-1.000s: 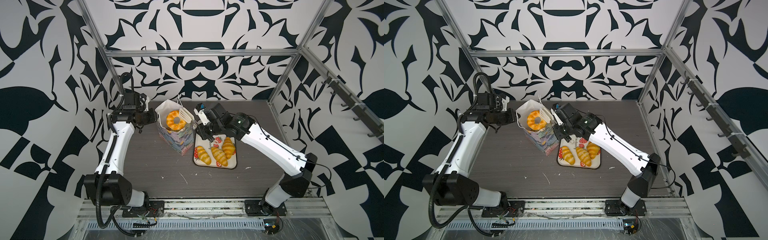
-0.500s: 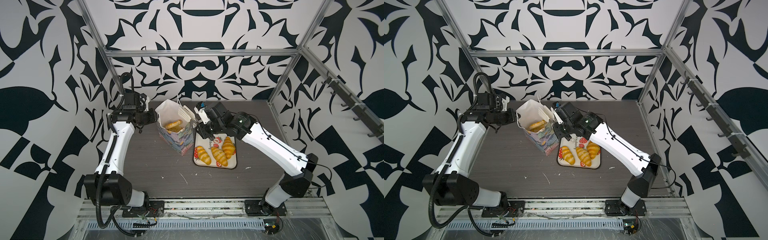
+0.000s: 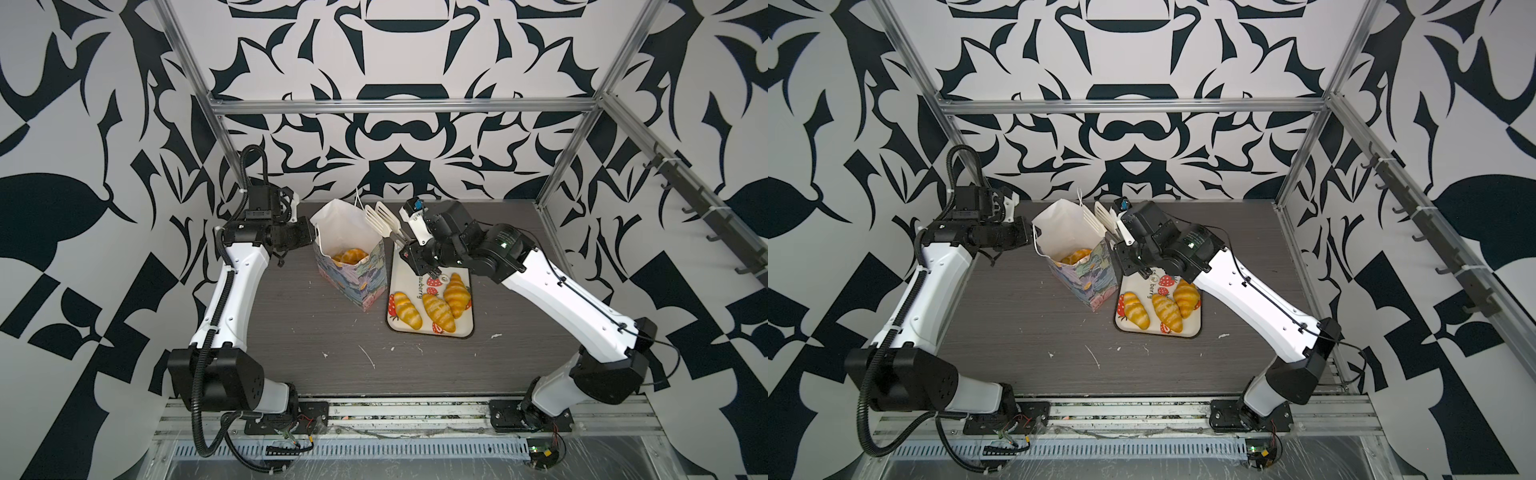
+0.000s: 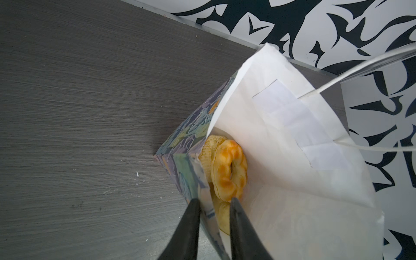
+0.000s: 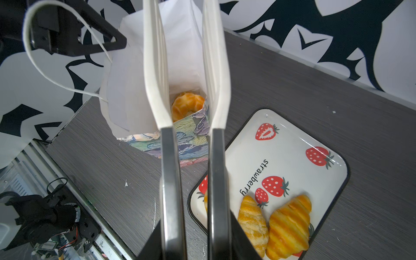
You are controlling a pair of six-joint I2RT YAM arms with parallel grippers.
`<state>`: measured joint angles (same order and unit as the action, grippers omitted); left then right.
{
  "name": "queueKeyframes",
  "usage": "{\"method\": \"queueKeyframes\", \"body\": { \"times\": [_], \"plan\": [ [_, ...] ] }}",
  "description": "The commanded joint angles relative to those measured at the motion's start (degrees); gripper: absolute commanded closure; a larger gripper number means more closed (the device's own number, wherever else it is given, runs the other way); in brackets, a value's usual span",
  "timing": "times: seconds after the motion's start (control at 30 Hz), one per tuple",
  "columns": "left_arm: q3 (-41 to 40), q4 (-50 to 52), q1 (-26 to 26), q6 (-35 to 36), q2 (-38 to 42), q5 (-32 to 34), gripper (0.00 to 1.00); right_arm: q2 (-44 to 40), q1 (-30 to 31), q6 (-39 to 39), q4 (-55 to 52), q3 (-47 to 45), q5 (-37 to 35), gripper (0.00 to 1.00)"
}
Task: Pack bread into a paper bag
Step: Place the bread in the paper bag, then pick up the bread from the tray.
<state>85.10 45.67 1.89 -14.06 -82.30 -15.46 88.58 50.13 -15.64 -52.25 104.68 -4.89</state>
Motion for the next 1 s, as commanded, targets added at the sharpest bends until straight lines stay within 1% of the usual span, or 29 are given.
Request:
{"method": "queueKeyframes", "body": {
  "times": [0.0,0.13,0.33,0.37,0.4,0.97],
  "plan": [
    [-0.55,1.53,0.13,0.09,1.33,-0.54,0.73,-3.58,0.28,1.33,1.30,0.85,-3.32,0.62],
    [-0.55,1.53,0.13,0.08,1.35,-0.51,0.73,-5.59,0.15,1.58,1.08,-1.19,-5.41,0.62],
    [-0.55,1.48,0.13,0.07,1.32,-0.51,0.73,-8.21,-0.91,0.96,0.67,-4.26,-5.62,0.62],
    [-0.67,1.37,0.13,0.08,1.27,-0.47,0.73,-8.54,-1.07,0.88,0.54,-4.62,-7.62,0.62],
    [-0.80,1.35,0.13,0.09,1.35,-0.54,0.73,-8.93,-1.31,0.87,0.40,-5.24,-7.80,0.62],
    [-0.90,1.35,0.22,0.13,1.25,-0.18,0.73,-15.01,-5.72,-1.69,-1.48,-15.90,-6.73,0.62]
  ]
}}
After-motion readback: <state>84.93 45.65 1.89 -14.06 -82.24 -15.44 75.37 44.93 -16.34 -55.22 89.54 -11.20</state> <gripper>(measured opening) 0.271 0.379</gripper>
